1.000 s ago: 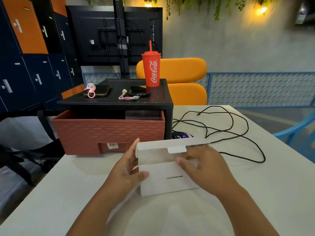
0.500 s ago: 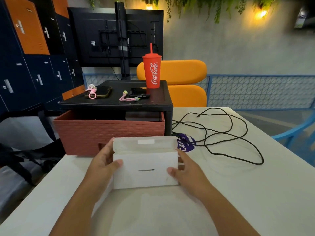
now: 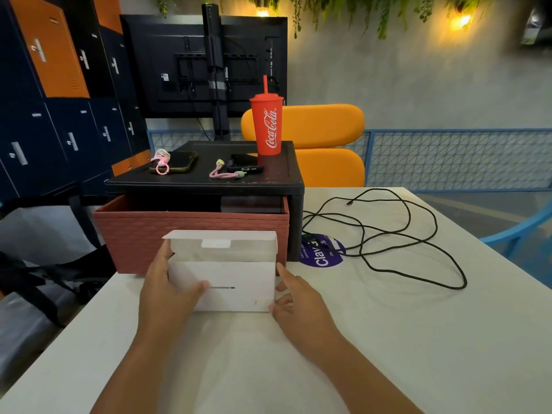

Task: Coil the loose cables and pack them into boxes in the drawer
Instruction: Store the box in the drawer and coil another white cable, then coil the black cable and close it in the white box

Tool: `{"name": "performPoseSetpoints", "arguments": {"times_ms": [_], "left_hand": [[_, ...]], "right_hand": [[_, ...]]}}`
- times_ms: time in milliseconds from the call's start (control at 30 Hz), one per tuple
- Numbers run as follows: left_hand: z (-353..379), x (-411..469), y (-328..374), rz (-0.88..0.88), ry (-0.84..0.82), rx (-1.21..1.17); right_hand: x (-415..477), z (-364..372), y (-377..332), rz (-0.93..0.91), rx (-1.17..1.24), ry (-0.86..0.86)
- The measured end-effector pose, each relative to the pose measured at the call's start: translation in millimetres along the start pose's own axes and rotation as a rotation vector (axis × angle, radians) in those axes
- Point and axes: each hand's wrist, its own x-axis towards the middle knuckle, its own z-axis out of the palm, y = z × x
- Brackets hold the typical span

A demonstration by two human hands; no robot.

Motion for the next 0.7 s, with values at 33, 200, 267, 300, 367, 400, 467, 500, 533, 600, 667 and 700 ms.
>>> {"name": "performPoseSetpoints", "arguments": {"times_ms": [33,200,267,300,367,400,467,500,533,600,667,700], "left_hand": [[1,0,0,0.004,0.028,0.028],[10,-9,5,0.060,0.146,0.135],[12,-11,6,0.052,0.157,0.153],[12,-11,6,0.047,0.162,0.153],[13,-12,8,0.043,0.170,0.161],[13,-13,8,0.042,0.174,0.169],[15,-13,9,0.026,0.186,0.162],[16,-14,9,0.018,0.201,0.154],[18,-15,11,0.011,0.227,0.150],[24,-19,15,0.000,0.289,0.152],[31,-26,20,-0.033,0.322,0.141],[34,-29,22,-0.051,0.325,0.122]], "right_hand": [[-1,2,0,0.005,0.049,-0.022],[-3,1,0,0.008,0.166,-0.131],[-4,0,0,0.011,0.160,-0.151],[-4,0,0,0.013,0.160,-0.158],[-5,0,1,0.016,0.150,-0.166],[-4,-1,2,0.016,0.135,-0.158],[-2,-6,4,0.003,0.083,-0.095],[0,-11,7,-0.002,0.042,-0.038],[2,-17,10,0.004,-0.014,0.025],[6,-33,20,0.057,-0.130,0.144],[9,-49,33,0.140,-0.226,0.243],[9,-57,38,0.186,-0.283,0.285]]}}
